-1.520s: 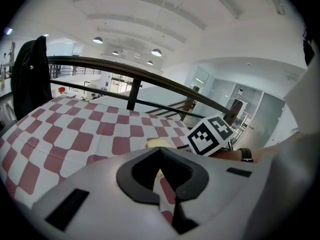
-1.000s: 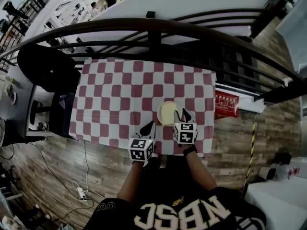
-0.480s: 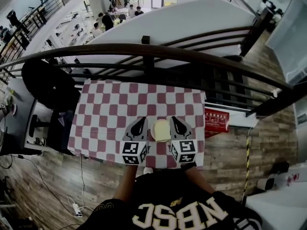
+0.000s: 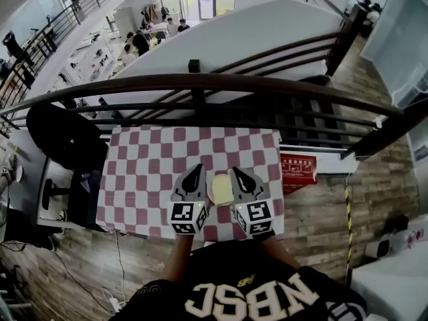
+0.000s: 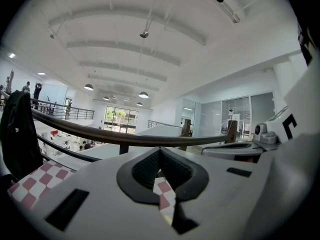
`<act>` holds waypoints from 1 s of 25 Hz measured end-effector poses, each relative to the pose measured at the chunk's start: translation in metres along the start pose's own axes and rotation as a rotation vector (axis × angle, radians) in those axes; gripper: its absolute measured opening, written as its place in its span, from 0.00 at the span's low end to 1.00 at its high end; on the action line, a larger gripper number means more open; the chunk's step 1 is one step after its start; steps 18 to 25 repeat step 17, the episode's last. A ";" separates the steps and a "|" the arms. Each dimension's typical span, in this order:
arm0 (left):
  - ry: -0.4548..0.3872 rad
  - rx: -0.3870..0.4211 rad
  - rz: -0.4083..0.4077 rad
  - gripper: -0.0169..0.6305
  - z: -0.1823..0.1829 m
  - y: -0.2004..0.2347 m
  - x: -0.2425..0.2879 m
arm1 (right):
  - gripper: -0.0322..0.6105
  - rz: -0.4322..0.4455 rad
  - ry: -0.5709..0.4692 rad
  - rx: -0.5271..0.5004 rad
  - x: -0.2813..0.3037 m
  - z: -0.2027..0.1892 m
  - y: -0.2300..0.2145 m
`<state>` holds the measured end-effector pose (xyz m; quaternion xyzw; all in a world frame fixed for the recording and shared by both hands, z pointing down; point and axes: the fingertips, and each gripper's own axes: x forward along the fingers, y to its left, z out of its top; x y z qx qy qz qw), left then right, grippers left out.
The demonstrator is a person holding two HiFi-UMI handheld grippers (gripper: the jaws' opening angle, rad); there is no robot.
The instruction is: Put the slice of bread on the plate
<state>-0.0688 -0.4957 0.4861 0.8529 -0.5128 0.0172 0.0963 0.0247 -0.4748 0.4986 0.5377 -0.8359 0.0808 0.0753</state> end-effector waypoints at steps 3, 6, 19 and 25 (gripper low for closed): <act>0.014 0.000 -0.015 0.06 -0.006 -0.004 0.005 | 0.07 0.014 -0.006 -0.012 0.000 -0.001 0.002; 0.017 -0.019 -0.026 0.06 -0.009 -0.004 0.009 | 0.07 0.019 -0.019 -0.036 -0.002 0.001 0.005; 0.022 -0.012 -0.087 0.06 -0.016 -0.022 0.031 | 0.07 -0.089 -0.027 -0.040 -0.014 0.001 -0.032; 0.022 -0.012 -0.087 0.06 -0.016 -0.022 0.031 | 0.07 -0.089 -0.027 -0.040 -0.014 0.001 -0.032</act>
